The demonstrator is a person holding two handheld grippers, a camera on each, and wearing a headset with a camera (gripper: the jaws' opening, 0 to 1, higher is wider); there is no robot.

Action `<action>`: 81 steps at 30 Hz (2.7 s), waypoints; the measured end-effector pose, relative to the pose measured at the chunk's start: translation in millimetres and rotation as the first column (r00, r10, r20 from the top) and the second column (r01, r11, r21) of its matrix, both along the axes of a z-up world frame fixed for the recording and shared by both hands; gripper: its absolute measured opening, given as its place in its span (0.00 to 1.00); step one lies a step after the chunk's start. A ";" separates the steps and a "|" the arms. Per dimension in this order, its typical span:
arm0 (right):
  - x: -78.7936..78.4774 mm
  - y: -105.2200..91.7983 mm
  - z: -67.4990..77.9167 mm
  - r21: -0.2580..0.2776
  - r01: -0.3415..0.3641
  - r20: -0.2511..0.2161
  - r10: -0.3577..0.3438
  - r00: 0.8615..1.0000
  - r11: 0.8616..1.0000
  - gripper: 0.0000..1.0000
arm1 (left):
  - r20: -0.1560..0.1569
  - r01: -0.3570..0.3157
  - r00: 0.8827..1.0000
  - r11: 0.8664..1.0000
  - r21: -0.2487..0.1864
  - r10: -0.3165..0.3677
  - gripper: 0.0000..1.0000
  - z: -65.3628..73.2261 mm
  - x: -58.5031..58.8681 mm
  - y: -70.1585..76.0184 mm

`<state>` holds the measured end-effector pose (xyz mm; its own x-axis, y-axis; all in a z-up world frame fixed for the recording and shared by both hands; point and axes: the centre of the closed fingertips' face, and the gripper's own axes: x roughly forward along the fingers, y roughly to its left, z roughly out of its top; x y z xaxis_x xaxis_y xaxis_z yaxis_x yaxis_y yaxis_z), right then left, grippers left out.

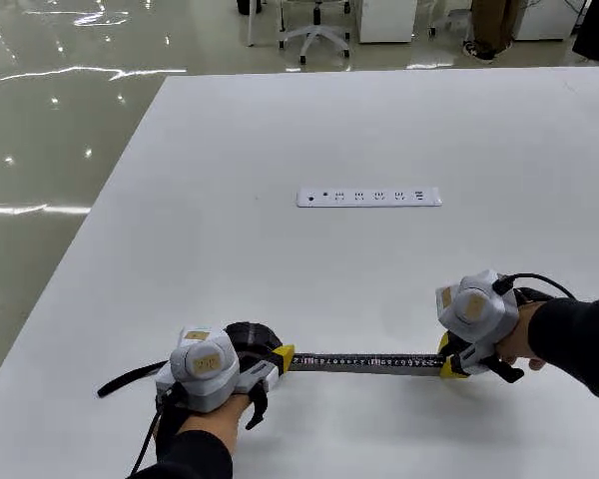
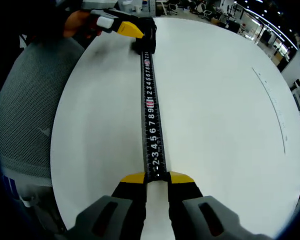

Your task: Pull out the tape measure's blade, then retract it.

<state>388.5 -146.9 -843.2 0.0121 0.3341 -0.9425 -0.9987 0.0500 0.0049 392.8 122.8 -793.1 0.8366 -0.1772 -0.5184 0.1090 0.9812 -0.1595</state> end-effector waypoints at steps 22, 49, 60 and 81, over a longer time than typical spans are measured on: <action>0.3 0.0 -1.3 -0.031 0.080 0.020 -0.080 0.997 0.996 0.11 | -0.065 -0.013 0.998 0.995 0.102 0.020 0.56 -8.0 1.5 6.4; -2.1 22.3 -0.7 -0.018 0.026 0.044 -0.026 0.999 0.999 0.10 | -0.094 -0.015 0.995 0.998 0.064 0.021 0.56 -10.0 1.2 6.9; -1.7 25.0 -0.1 -0.005 0.067 0.037 -0.066 0.997 0.998 0.11 | -0.094 -0.014 0.995 0.998 0.063 0.020 0.56 -9.6 1.7 6.6; -1.7 37.1 0.5 0.025 0.077 0.037 -0.078 0.996 0.997 0.11 | -0.102 -0.016 0.995 0.998 0.054 0.021 0.56 -10.4 1.3 6.6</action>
